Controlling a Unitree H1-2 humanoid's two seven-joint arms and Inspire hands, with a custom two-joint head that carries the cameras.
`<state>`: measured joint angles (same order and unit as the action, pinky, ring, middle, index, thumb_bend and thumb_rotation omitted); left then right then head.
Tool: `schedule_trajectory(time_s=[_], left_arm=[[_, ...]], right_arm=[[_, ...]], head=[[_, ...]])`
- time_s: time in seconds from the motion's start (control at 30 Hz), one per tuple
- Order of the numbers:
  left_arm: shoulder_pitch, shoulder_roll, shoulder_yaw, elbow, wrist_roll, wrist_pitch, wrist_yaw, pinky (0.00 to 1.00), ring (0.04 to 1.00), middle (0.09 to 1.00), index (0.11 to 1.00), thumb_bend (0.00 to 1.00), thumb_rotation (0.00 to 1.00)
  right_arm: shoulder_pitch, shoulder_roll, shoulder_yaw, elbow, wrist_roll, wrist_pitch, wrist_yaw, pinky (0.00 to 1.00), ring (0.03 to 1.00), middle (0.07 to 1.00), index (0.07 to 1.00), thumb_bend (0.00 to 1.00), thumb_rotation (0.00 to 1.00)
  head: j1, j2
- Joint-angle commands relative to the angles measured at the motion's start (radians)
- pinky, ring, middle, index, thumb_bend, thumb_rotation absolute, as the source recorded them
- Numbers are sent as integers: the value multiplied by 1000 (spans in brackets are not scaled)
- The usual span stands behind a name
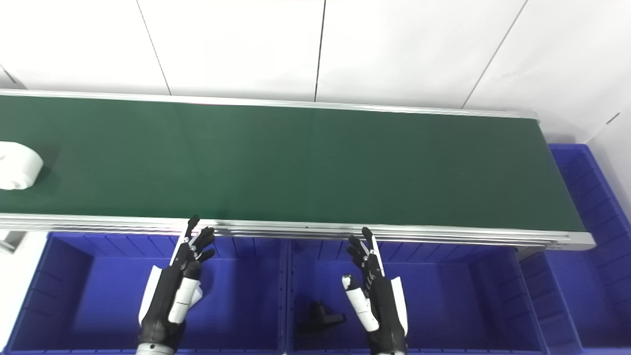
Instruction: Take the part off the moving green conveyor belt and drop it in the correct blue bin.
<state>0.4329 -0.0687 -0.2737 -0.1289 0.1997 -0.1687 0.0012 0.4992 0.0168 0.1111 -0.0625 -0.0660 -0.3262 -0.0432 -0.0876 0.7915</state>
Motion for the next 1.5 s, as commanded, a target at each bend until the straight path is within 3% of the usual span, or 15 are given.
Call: schedule_trajectory(time_s=[0.0, 0.87, 1.1, 1.3, 1.47], left_arm=[[-2, -25, -20, -18, 9, -40, 10, 840, 898, 914, 1000, 698, 925], [-1, -37, -32, 7, 10, -77, 16, 862, 908, 919, 1000, 675, 931], [-20, -43, -25, 102, 15, -148, 33, 871, 916, 915, 1000, 673, 908], [-38, -61, -28, 160, 49, -176, 66, 834, 891, 911, 1000, 665, 871], [-56, -69, -35, 204, 70, -205, 94, 798, 869, 891, 1000, 658, 852]], right_arm=[[4, -13, -12, -13, 28, -21, 15, 928, 913, 930, 1000, 757, 865], [10, -21, -26, -16, 53, -14, 39, 920, 914, 928, 1000, 756, 836], [-15, -32, -36, 79, 77, -81, 49, 926, 907, 923, 1000, 734, 814], [-36, -45, -49, 122, 100, -101, 57, 934, 922, 927, 1000, 725, 810], [-48, -59, -58, 143, 113, -105, 66, 954, 941, 936, 1000, 698, 834]], head=[[2, 0], [-1, -8], [39, -117], [108, -156], [147, -162]])
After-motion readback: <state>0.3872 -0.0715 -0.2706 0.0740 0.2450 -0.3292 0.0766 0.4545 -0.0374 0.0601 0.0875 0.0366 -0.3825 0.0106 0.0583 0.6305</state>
